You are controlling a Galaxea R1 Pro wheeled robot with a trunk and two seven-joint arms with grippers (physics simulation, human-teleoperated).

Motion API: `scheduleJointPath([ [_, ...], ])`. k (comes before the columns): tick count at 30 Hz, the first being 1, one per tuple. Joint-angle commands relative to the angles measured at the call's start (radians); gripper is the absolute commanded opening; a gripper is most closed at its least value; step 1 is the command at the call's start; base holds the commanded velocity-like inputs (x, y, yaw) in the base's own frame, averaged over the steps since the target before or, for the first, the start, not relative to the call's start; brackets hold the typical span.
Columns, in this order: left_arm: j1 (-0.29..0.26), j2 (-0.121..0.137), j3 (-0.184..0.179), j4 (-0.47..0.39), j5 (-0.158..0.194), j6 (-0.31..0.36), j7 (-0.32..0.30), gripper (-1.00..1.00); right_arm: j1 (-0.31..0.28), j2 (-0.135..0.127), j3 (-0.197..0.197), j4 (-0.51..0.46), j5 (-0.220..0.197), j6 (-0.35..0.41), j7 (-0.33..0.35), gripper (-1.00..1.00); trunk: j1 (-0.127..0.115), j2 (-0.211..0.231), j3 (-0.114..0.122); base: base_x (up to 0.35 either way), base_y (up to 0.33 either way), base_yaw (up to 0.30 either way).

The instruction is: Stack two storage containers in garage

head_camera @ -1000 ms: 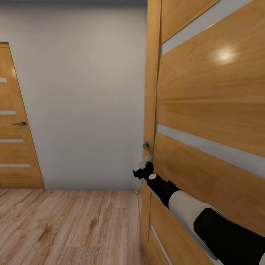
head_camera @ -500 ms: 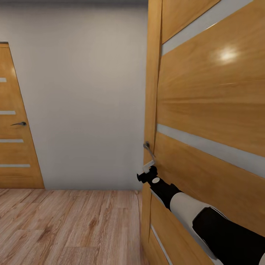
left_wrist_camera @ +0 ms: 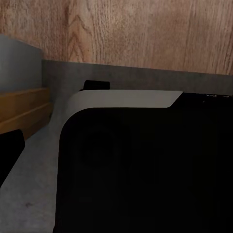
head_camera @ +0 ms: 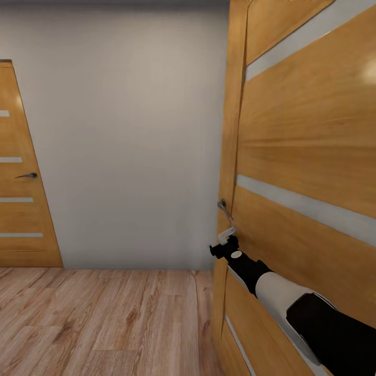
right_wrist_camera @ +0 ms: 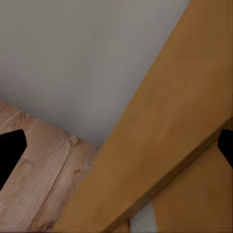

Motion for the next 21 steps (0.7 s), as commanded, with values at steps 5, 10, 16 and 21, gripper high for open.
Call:
scheduleJointPath([
  [5,0.0,0.0,0.0,-0.001,0.008,-0.002,0.0,1.0,-0.001,-0.055,-0.005,0.001,-0.006,-0.003,-0.01,1.0,0.0,-0.001,-0.001,0.0,0.0,0.0],
  [10,0.0,0.0,0.0,-0.001,0.008,-0.002,0.0,1.0,-0.001,-0.103,-0.005,0.001,-0.006,-0.004,-0.01,1.0,0.0,-0.001,-0.001,0.0,0.0,0.0],
  [16,0.0,0.0,0.0,-0.001,0.008,-0.002,0.0,1.0,-0.001,-0.151,-0.018,0.0,-0.006,-0.004,-0.01,1.0,0.0,-0.001,-0.001,0.0,0.0,0.0],
  [21,0.0,0.0,0.0,-0.001,0.007,-0.002,0.0,1.0,-0.001,-0.172,-0.096,-0.003,-0.005,-0.004,-0.01,1.0,0.0,-0.001,-0.001,0.0,0.0,0.0],
])
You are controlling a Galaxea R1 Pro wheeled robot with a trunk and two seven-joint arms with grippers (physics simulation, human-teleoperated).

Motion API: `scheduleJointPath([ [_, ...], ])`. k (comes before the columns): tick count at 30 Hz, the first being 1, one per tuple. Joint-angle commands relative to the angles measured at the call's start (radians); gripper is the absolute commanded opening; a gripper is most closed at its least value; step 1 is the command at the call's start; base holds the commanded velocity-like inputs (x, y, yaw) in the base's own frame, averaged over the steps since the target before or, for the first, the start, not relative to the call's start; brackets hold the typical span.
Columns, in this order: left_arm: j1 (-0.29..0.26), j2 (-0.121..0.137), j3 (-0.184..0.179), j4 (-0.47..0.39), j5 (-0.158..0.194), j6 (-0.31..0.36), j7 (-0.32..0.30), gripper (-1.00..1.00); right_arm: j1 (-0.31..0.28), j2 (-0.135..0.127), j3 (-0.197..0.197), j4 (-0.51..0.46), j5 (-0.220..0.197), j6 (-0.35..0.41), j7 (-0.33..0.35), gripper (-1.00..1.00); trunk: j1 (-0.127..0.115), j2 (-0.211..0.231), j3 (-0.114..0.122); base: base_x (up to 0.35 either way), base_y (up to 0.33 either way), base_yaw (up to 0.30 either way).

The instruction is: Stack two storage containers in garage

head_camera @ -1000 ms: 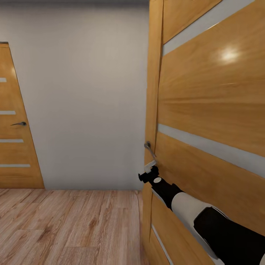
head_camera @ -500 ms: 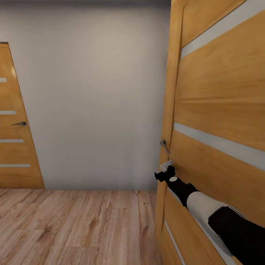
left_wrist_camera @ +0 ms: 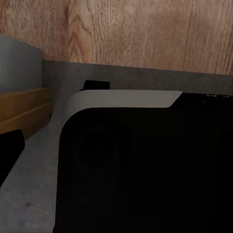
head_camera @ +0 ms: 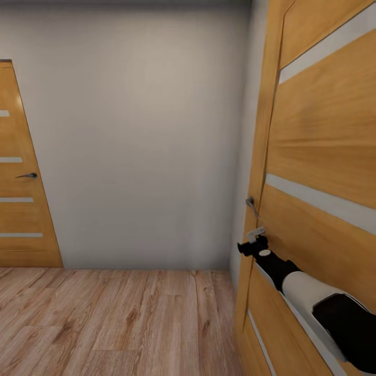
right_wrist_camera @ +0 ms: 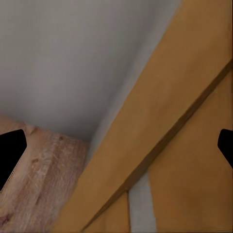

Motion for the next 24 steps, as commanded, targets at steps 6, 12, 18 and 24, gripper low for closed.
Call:
scheduleJointPath([
  [6,0.0,0.0,0.0,-0.001,0.008,-0.001,0.0,1.0,-0.001,-0.013,-0.018,0.001,-0.006,-0.001,-0.021,1.0,0.0,-0.001,-0.001,0.0,0.0,0.0],
  [12,0.0,0.0,0.0,-0.001,0.008,-0.001,0.0,1.0,-0.001,-0.036,-0.022,-0.002,-0.006,0.0,-0.05,1.0,0.0,-0.001,-0.001,0.0,0.0,0.0],
  [18,0.0,0.0,0.0,-0.001,0.008,-0.001,0.001,1.0,-0.001,-0.04,-0.022,-0.002,-0.006,0.0,-0.054,1.0,0.0,-0.001,-0.001,0.0,0.0,0.0],
  [24,0.0,0.0,0.0,-0.001,0.008,-0.001,0.001,1.0,-0.001,-0.04,-0.022,-0.002,-0.006,0.004,-0.059,1.0,0.0,-0.001,-0.001,0.0,0.0,0.0],
])
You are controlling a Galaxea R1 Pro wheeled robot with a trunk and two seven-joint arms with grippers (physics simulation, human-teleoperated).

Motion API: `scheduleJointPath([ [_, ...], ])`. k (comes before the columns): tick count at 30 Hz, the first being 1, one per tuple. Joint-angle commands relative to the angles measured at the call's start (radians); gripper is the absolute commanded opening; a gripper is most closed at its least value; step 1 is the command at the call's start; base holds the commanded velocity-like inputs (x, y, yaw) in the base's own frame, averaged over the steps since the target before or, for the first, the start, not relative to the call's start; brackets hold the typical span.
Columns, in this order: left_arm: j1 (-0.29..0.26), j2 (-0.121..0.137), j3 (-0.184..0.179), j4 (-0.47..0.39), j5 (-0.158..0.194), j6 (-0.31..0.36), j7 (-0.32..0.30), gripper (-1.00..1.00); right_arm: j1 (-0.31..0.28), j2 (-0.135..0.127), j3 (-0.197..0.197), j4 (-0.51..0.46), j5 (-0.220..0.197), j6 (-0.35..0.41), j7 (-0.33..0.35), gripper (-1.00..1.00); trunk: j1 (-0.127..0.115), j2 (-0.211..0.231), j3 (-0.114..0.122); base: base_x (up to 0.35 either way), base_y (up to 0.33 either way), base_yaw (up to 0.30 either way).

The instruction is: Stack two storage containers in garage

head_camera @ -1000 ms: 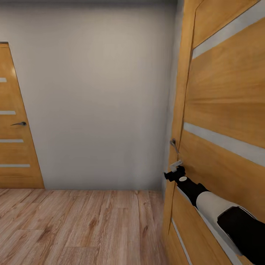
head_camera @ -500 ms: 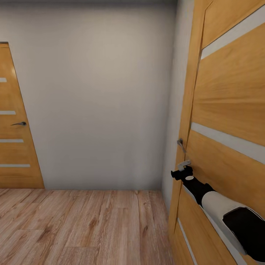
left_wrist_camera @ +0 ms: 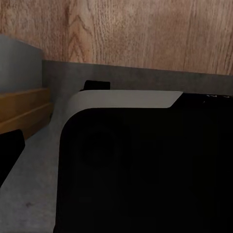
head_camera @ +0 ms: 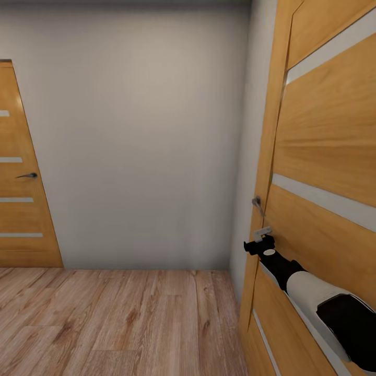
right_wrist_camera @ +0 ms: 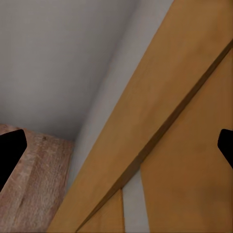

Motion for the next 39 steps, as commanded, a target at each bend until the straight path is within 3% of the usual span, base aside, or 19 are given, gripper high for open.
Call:
scheduleJointPath([
  [1,0.0,0.0,0.0,-0.001,0.008,-0.002,0.0,1.0,-0.001,-0.015,-0.005,0.001,-0.006,-0.002,-0.01,1.0,0.0,-0.001,-0.001,0.0,0.0,0.0],
  [10,0.001,0.0,0.0,-0.001,0.008,-0.002,0.0,1.0,-0.001,-0.037,-0.006,0.002,-0.006,0.0,-0.012,1.0,0.0,-0.001,-0.001,0.0,0.0,0.0],
  [18,0.001,0.0,0.0,-0.001,0.008,-0.002,0.0,1.0,-0.001,-0.017,-0.005,-0.004,-0.007,0.006,-0.01,1.0,0.0,-0.001,-0.001,0.0,0.0,0.0],
  [19,0.001,0.0,0.0,-0.001,0.008,-0.002,0.0,1.0,-0.001,0.016,-0.005,-0.005,-0.008,0.006,-0.01,1.0,0.0,-0.001,-0.001,0.0,0.0,0.0],
  [20,0.001,0.0,0.0,-0.001,0.008,-0.002,0.0,1.0,0.0,0.093,-0.005,0.003,-0.009,0.004,-0.008,1.0,0.0,-0.001,-0.001,0.0,0.0,0.0],
  [21,0.001,0.0,0.0,-0.001,0.008,-0.002,0.0,1.0,0.001,0.143,-0.005,0.009,-0.01,0.001,-0.008,1.0,0.0,-0.001,-0.001,0.0,0.0,0.0],
  [23,0.001,0.0,0.0,-0.001,0.008,-0.002,0.0,1.0,0.004,0.196,-0.005,0.034,-0.011,-0.005,-0.006,1.0,0.0,-0.001,-0.001,0.0,0.0,0.0],
  [26,0.001,0.0,0.0,-0.001,0.008,-0.002,0.0,1.0,0.006,0.232,-0.006,0.102,-0.013,-0.019,0.0,1.0,0.0,-0.001,-0.001,0.0,0.0,0.0],
  [28,0.001,0.0,0.0,-0.001,0.008,-0.002,0.0,1.0,0.012,0.241,-0.006,0.14,-0.022,-0.036,0.002,1.0,0.0,-0.001,-0.001,0.0,0.0,0.0],
  [29,0.001,0.0,0.0,-0.001,0.008,-0.002,0.002,1.0,0.064,0.245,-0.006,0.186,-0.054,-0.071,0.005,1.0,0.0,-0.001,-0.001,0.0,0.0,0.0],
  [33,0.001,0.0,0.0,-0.001,0.008,-0.002,0.004,1.0,0.224,0.22,-0.007,0.208,-0.091,-0.094,0.013,1.0,0.0,-0.001,-0.001,0.0,0.0,0.0],
  [37,0.001,0.0,0.0,-0.001,0.008,-0.002,0.005,1.0,0.386,0.151,-0.007,0.214,-0.102,-0.098,0.028,1.0,0.0,-0.001,-0.001,0.0,0.0,0.0],
  [39,0.001,0.0,0.0,-0.001,0.008,-0.002,0.005,1.0,0.441,0.13,-0.007,0.215,-0.104,-0.098,0.031,1.0,0.0,-0.001,-0.001,0.0,0.0,0.0],
])
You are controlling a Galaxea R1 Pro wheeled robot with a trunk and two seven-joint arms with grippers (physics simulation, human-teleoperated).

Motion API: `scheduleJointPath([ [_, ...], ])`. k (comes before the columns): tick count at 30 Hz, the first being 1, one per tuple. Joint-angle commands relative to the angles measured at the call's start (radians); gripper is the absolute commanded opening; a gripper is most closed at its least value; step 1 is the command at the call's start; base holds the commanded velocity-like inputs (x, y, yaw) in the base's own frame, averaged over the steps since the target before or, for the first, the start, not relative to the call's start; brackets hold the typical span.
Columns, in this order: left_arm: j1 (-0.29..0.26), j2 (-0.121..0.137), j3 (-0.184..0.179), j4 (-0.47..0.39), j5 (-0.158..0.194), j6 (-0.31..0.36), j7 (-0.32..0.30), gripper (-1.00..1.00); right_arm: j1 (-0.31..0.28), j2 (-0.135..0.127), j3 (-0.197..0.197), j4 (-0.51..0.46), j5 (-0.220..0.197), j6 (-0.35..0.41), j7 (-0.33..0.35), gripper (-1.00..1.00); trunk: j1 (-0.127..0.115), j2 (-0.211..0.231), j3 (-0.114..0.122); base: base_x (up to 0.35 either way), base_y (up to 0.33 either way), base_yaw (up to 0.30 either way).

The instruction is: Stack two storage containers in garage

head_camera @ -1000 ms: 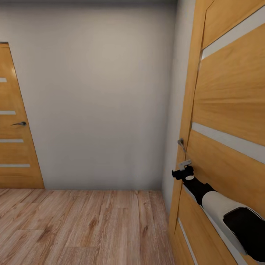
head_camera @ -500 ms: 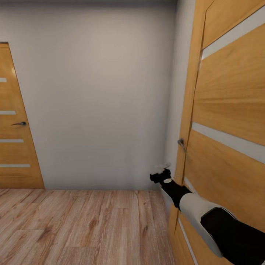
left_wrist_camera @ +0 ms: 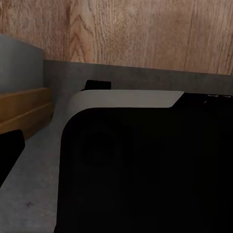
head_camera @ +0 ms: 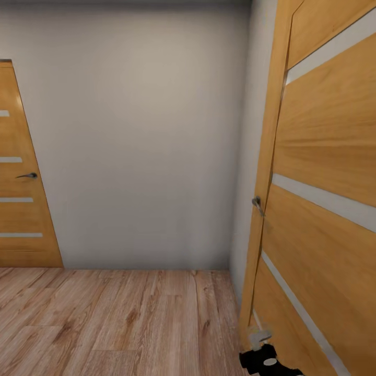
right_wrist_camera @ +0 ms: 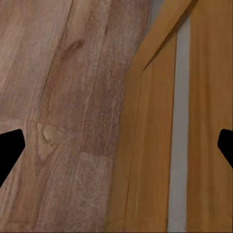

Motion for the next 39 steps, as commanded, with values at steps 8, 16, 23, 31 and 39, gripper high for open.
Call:
scheduleJointPath([
  [8,0.0,-0.001,0.0,0.0,0.009,-0.002,0.001,1.0,0.281,-0.039,0.008,0.005,-0.028,0.0,-0.005,1.0,0.0,-0.001,-0.001,0.0,0.0,0.0],
  [16,0.0,0.0,0.0,0.001,0.009,-0.003,0.005,1.0,0.538,-0.042,0.009,0.006,-0.029,-0.012,-0.006,1.0,0.0,-0.001,-0.001,0.0,0.0,0.0],
  [23,0.0,-0.001,0.0,0.001,0.015,-0.003,0.005,1.0,0.564,-0.038,0.01,0.006,-0.028,-0.007,0.003,1.0,0.0,-0.001,-0.001,0.0,0.0,0.0],
  [31,0.0,0.0,0.0,0.001,0.031,-0.003,0.005,1.0,0.566,-0.043,0.01,0.005,-0.024,-0.01,0.006,1.0,0.0,-0.001,-0.001,0.0,0.0,0.0],
  [39,0.0,0.0,0.0,0.001,0.032,-0.003,0.005,1.0,0.566,-0.044,0.013,0.004,-0.019,-0.011,0.007,1.0,0.0,-0.001,-0.001,0.0,0.0,0.0],
])
